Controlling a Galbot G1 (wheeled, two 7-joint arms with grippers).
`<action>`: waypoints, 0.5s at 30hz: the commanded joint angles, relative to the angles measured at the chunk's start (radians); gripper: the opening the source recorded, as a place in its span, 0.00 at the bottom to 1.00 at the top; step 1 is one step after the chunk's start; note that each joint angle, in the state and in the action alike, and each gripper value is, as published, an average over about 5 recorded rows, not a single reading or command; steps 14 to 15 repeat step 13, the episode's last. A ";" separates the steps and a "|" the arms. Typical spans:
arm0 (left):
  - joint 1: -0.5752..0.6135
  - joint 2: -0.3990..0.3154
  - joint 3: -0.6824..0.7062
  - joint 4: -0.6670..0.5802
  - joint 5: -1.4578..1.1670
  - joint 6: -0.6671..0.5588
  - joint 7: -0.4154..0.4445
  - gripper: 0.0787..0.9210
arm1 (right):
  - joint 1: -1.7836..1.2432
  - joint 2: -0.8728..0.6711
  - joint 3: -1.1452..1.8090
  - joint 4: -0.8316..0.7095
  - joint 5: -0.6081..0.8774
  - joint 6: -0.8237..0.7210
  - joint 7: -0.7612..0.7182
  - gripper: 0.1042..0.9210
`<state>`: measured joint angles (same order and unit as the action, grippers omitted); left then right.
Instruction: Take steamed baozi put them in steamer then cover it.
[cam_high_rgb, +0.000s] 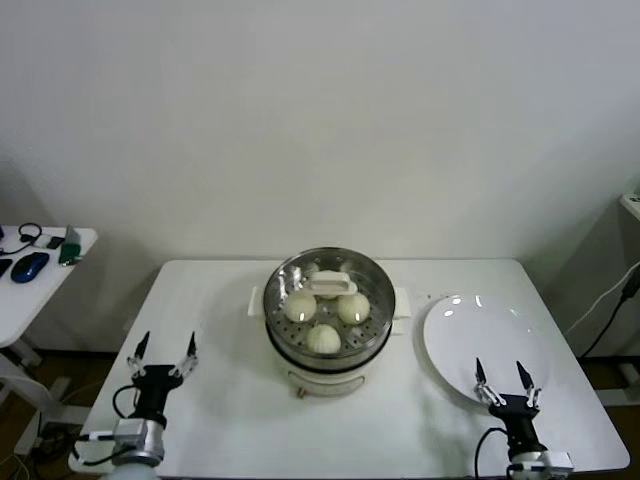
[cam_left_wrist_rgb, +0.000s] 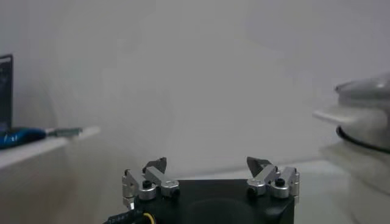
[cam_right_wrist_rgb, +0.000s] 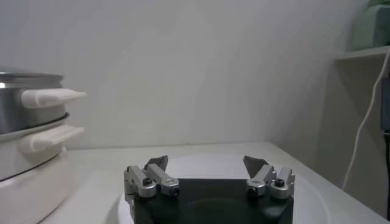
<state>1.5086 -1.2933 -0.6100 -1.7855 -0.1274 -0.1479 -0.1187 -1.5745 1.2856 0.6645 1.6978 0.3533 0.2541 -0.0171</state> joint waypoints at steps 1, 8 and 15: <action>0.013 0.002 -0.019 0.106 -0.047 -0.065 0.042 0.88 | 0.000 -0.002 0.003 0.000 0.003 0.000 0.003 0.88; 0.012 0.001 -0.019 0.098 -0.048 -0.062 0.052 0.88 | 0.002 -0.001 0.002 0.002 0.001 0.000 0.002 0.88; 0.016 -0.005 -0.016 0.092 -0.049 -0.063 0.053 0.88 | 0.003 0.001 -0.001 0.002 -0.002 0.001 0.002 0.88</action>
